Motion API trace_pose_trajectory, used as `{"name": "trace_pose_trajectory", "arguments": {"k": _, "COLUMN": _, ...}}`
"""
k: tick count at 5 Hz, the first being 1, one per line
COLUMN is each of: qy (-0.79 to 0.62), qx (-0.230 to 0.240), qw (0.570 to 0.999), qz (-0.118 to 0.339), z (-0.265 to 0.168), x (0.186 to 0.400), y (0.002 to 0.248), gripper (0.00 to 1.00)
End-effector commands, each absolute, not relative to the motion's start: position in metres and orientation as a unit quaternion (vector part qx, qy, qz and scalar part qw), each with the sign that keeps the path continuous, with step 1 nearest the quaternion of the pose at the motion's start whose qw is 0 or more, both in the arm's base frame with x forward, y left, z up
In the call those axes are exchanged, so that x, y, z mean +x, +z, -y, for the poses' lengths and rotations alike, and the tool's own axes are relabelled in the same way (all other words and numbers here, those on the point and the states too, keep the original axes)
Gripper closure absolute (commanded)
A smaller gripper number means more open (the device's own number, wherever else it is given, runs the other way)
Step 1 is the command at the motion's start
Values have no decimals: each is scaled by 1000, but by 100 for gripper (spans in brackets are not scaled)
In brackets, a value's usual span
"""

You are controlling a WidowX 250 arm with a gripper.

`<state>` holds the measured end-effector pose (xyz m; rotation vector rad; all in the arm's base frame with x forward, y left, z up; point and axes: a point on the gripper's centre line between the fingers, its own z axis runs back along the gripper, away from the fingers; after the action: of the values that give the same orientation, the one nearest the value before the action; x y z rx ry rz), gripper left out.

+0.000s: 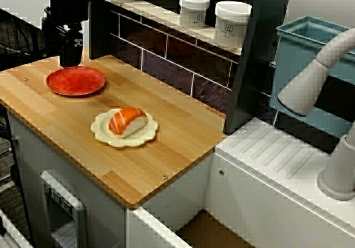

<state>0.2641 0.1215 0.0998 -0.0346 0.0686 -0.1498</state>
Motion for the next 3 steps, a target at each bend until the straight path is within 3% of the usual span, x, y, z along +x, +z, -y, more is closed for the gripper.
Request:
{"name": "trace_pose_trajectory", "arguments": {"k": 1, "qy": -75, "qx": -17, "qw": 996, "qz": -34, "z": -121, "x": 264, "y": 100, "gripper": 0}}
{"name": "trace_pose_trajectory", "arguments": {"k": 3, "qy": -67, "qx": -28, "qw": 997, "qz": -39, "z": -108, "x": 284, "y": 123, "gripper": 0}}
